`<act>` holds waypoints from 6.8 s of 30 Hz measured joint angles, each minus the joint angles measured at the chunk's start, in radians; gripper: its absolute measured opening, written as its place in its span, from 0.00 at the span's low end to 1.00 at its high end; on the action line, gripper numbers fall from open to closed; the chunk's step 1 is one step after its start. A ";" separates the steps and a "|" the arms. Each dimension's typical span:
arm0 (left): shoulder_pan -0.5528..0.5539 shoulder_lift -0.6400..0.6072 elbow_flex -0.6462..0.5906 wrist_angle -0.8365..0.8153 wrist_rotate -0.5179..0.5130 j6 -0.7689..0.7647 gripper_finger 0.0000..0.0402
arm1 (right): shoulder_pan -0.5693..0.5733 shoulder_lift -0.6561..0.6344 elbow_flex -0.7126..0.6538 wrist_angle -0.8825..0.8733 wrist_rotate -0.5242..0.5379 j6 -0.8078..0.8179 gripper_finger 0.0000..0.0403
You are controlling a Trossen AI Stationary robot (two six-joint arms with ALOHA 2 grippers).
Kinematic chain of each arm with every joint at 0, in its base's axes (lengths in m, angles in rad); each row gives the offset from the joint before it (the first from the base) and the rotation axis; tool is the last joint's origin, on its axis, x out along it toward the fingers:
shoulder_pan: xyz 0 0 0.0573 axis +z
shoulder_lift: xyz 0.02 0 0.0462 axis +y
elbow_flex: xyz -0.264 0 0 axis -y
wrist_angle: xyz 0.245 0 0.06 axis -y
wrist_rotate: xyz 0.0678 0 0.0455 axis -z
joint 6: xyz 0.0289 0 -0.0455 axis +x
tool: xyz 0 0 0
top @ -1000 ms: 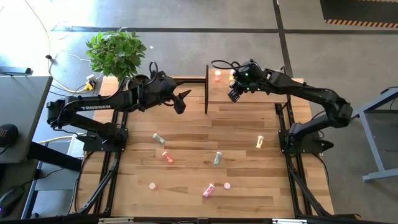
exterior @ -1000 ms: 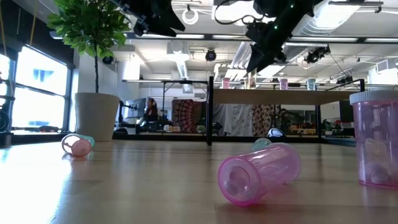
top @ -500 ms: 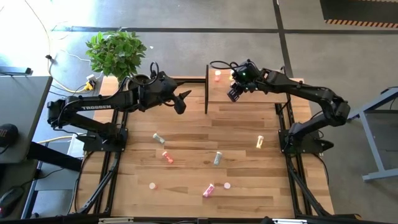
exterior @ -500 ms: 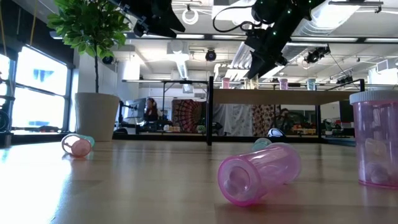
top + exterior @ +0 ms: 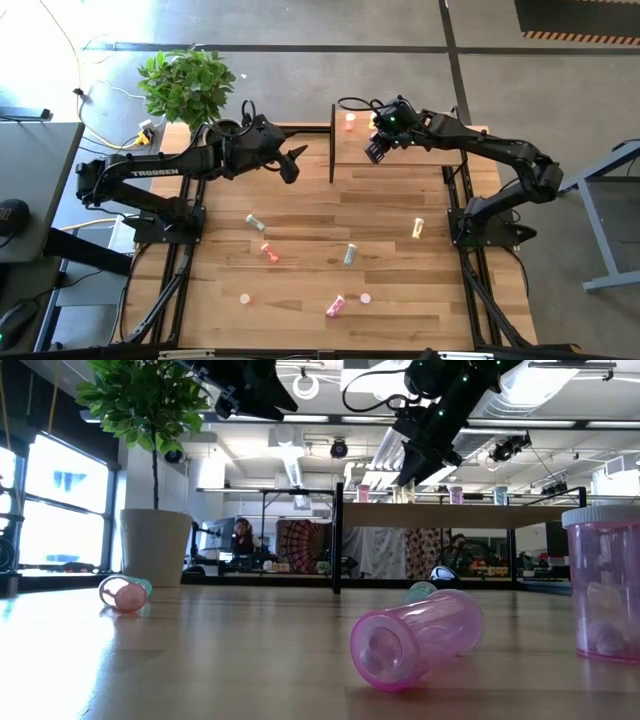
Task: Pick and place medicine bottles onto shelf by color
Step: Put the left yellow medicine bottle aligned with the other yellow medicine bottle on the shelf, then put the bottom pink medicine bottle aligned with the other pink medicine bottle on the shelf
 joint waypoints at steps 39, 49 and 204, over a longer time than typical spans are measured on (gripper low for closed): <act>-0.055 -0.001 0.000 -0.192 0.038 -0.262 0.57 | 0.003 -0.001 0.148 -0.077 0.032 -0.030 0.36; -0.253 -0.001 0.000 -0.477 0.036 -0.677 0.57 | 0.044 -0.001 0.253 -0.181 0.032 -0.003 0.36; -0.236 0.043 0.001 -0.259 0.238 -0.095 0.25 | 0.356 0.003 0.255 0.193 -0.212 0.055 0.52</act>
